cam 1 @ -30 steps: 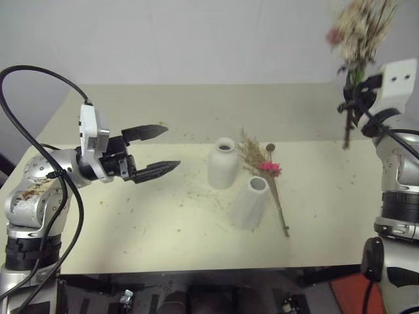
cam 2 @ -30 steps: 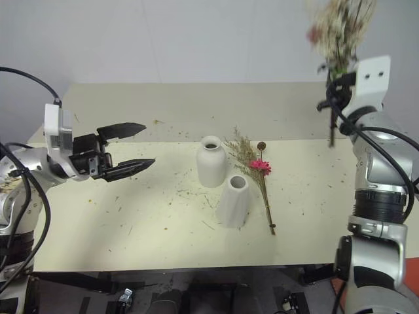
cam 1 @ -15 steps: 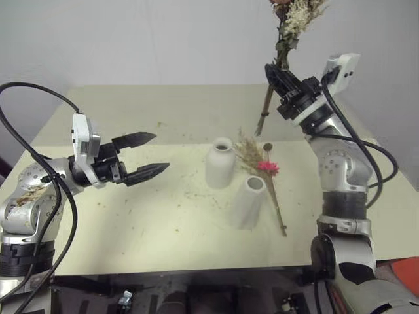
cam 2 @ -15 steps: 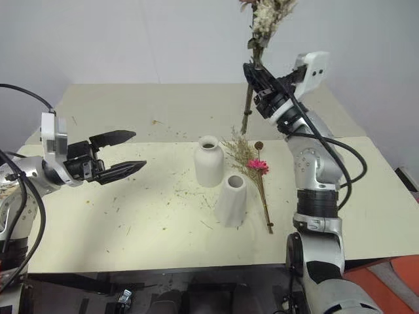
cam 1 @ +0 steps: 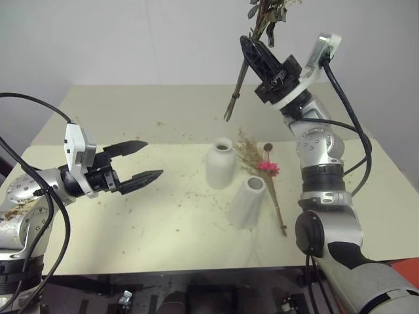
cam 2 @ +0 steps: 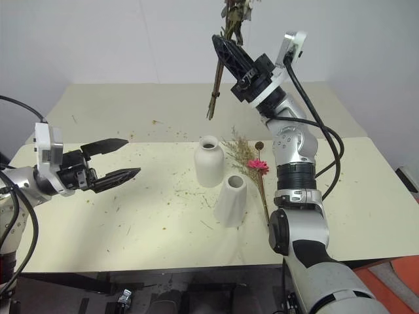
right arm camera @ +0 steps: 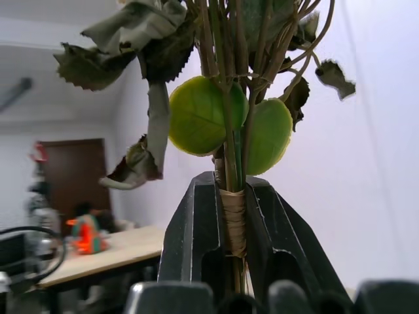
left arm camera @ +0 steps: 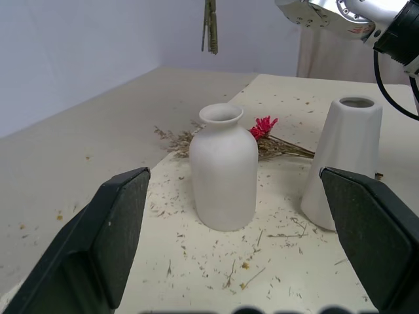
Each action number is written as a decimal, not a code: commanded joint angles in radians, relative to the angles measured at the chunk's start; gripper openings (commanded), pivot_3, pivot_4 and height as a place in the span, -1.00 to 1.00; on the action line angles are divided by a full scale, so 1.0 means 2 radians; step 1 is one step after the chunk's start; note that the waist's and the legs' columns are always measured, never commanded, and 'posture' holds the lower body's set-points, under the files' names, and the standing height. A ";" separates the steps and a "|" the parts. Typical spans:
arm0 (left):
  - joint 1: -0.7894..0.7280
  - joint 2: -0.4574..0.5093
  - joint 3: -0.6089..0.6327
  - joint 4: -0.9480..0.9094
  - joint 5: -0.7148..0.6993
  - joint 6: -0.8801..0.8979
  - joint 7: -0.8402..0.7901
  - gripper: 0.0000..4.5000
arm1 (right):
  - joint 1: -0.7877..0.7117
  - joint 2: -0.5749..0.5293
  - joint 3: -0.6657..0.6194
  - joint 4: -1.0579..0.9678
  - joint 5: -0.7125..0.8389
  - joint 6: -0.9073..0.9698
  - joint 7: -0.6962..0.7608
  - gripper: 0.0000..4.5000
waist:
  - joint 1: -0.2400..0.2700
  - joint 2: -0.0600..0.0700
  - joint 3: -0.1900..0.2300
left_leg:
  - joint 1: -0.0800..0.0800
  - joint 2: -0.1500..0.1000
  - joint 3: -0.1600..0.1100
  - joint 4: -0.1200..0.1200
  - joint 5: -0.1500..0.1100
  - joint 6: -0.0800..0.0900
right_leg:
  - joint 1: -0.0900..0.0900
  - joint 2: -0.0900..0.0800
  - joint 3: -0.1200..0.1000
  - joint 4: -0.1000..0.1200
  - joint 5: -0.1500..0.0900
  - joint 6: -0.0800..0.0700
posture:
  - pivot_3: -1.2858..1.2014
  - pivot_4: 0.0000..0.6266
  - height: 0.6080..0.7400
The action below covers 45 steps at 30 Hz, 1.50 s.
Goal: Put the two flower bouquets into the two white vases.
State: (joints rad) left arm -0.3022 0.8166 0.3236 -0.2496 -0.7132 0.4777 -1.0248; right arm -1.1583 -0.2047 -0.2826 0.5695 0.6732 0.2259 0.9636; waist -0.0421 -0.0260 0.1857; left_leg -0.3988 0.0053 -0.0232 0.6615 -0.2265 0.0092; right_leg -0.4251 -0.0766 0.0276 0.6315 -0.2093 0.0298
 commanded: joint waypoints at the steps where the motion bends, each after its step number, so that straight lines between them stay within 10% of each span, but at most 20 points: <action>1: 0.000 0.008 0.021 -0.021 -0.011 0.002 0.007 1.00 | -0.019 0.001 0.000 0.018 0.006 -0.003 0.033 -0.90 | 0.000 0.000 0.000 | 0.000 0.000 0.000 0.000 0.000 0.000 | 0.000 0.000 0.000 0.000 0.000 0.000 | 0.03 -0.52 1.00; 45: 0.036 0.024 0.052 -0.038 -0.019 0.006 0.019 1.00 | 0.006 0.018 0.024 0.188 -0.097 -0.175 0.169 -0.90 | -0.002 0.000 0.000 | 0.000 0.000 0.000 0.000 0.000 0.000 | 0.000 0.000 0.000 0.000 0.000 0.000 | 0.03 -0.52 1.00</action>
State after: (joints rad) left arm -0.2318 0.8505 0.3948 -0.3025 -0.7474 0.5031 -0.9907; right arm -1.1303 -0.1607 -0.2185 0.9624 0.4723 -0.0989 1.2883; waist -0.0456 -0.0251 0.1863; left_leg -0.3987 0.0063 -0.0227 0.6613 -0.2267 0.0083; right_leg -0.4260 -0.0759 0.0279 0.6315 -0.2092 0.0296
